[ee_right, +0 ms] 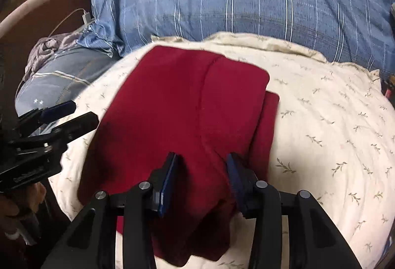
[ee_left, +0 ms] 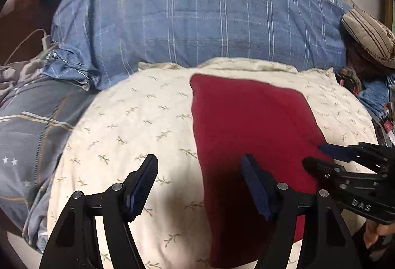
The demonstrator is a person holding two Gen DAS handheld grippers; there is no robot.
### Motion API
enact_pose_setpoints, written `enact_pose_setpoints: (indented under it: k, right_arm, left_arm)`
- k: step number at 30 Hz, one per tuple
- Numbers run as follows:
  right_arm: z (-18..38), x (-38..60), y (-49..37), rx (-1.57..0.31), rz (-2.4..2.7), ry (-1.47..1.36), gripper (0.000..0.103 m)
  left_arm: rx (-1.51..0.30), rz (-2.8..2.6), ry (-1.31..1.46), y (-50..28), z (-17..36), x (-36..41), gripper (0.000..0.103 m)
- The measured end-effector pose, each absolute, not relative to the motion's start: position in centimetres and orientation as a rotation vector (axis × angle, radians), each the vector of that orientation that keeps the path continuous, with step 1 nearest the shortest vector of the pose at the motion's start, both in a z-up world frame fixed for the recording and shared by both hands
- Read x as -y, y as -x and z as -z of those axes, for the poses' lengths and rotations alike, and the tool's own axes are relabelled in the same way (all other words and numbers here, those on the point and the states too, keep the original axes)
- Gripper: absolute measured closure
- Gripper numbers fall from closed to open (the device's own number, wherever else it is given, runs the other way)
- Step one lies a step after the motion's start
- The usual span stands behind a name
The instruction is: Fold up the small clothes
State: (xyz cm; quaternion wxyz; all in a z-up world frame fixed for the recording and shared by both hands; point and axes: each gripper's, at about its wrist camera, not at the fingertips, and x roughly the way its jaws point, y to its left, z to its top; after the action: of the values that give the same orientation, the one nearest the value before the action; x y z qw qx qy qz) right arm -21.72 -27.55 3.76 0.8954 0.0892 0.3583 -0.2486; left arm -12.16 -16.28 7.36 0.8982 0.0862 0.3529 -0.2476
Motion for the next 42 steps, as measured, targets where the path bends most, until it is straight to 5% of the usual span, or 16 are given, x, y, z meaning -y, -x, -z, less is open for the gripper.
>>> enact_pose_setpoints:
  k: [6,42]
  right_arm:
    - [-5.9,25.7,23.8,-0.638,0.563,-0.21,0.029]
    - [-5.3,25.5,25.1,-0.638,0.679,-0.207,0.019]
  left_arm:
    - [-0.686,0.506,-0.158,14.4,-8.4,15.3,0.033]
    - [-0.67,0.513,-0.159,16.0,-9.2,14.5,0.033]
